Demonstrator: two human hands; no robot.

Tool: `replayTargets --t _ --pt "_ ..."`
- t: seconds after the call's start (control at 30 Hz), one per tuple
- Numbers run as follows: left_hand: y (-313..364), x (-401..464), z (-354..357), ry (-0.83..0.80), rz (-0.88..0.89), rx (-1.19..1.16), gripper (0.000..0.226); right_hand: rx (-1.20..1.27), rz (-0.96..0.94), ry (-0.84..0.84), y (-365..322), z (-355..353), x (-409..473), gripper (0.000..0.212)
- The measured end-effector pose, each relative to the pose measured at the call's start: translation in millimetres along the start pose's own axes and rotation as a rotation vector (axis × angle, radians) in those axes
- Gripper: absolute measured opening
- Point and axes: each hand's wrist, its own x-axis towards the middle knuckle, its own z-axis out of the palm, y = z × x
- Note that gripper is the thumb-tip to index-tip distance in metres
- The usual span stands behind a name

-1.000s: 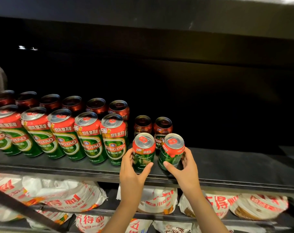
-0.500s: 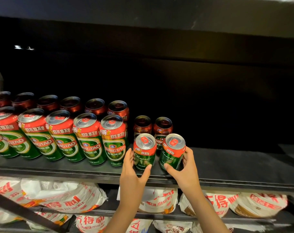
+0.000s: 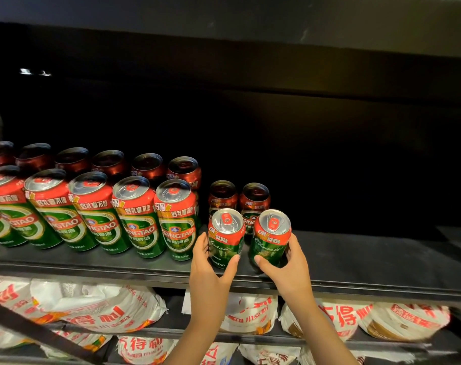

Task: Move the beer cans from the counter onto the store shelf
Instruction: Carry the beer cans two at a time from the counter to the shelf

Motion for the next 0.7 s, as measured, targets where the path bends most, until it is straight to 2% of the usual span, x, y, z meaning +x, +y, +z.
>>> replayTargets --t 0.13,0.23,0.43,0.7 --pt "-1.2 -0.6 -1.4 -0.028 0.002 0.023 0.072 0.028 0.012 -0.025 -1.5 -0.8 -0.7 0.079" --pt "-0.7 -1.0 0.7 0.02 0.045 0.089 0.073 0.054 0.022 -0.009 -2.5 1.5 -0.5 0.084" --pt "4.9 0.1 6.2 0.126 0.031 0.098 0.072 0.039 0.02 0.046 1.0 3.4 1.0 0.076" --pt "-0.6 -2.1 2.6 0.041 -0.008 0.038 0.071 -0.004 -0.002 0.003 0.7 0.8 -1.2 0.071"
